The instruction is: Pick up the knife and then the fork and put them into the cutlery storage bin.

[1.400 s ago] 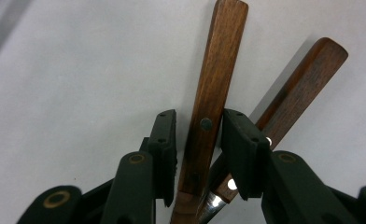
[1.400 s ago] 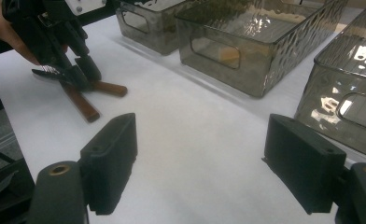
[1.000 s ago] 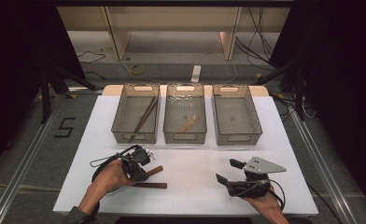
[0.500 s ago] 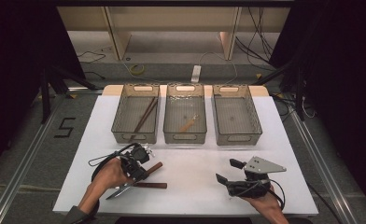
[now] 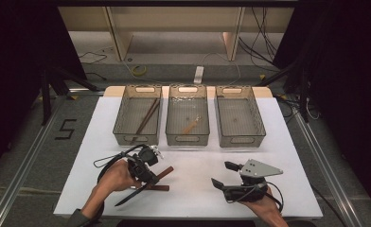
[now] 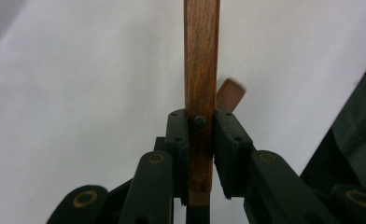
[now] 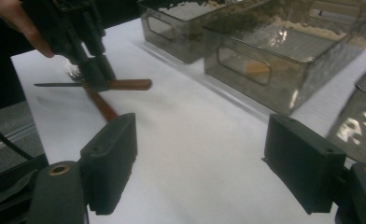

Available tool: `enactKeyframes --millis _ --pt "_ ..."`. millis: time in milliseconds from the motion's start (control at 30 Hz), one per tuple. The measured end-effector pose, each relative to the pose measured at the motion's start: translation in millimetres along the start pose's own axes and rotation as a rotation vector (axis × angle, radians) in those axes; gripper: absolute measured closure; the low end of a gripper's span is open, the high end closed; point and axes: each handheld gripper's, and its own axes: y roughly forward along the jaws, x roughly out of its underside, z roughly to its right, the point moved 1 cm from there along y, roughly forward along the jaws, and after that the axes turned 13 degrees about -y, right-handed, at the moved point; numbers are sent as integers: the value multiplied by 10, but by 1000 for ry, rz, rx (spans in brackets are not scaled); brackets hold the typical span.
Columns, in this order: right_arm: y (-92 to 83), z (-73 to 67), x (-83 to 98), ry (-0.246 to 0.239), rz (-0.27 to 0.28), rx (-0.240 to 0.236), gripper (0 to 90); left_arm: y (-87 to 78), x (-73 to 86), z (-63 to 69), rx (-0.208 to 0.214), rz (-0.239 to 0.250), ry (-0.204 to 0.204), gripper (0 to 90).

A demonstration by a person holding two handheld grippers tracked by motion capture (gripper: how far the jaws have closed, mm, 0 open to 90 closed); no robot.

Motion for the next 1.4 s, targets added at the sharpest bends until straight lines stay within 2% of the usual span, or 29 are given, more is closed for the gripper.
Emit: enactKeyframes --millis 100,300,367,633,933,1033,1400 --pt "34 -46 -50 -24 1 -13 263 17 -38 75 13 -7 17 762" --pt "145 -206 -144 -111 -15 -60 263 66 -106 200 48 -33 50 762" --pt "195 -269 -167 -146 -30 -75 263 78 -130 243 82 -39 61 762" --pt "341 -459 -212 -255 -75 -130 264 143 -225 407 90 -66 109 762" --pt "468 -586 -194 -408 -149 -136 276 210 -287 550 90 -114 163 762" --pt "503 -627 -184 -465 -172 -132 284 213 -302 590 89 -114 171 762" --pt "595 -691 -122 -608 -254 -107 353 255 -328 711 86 -142 215 762"
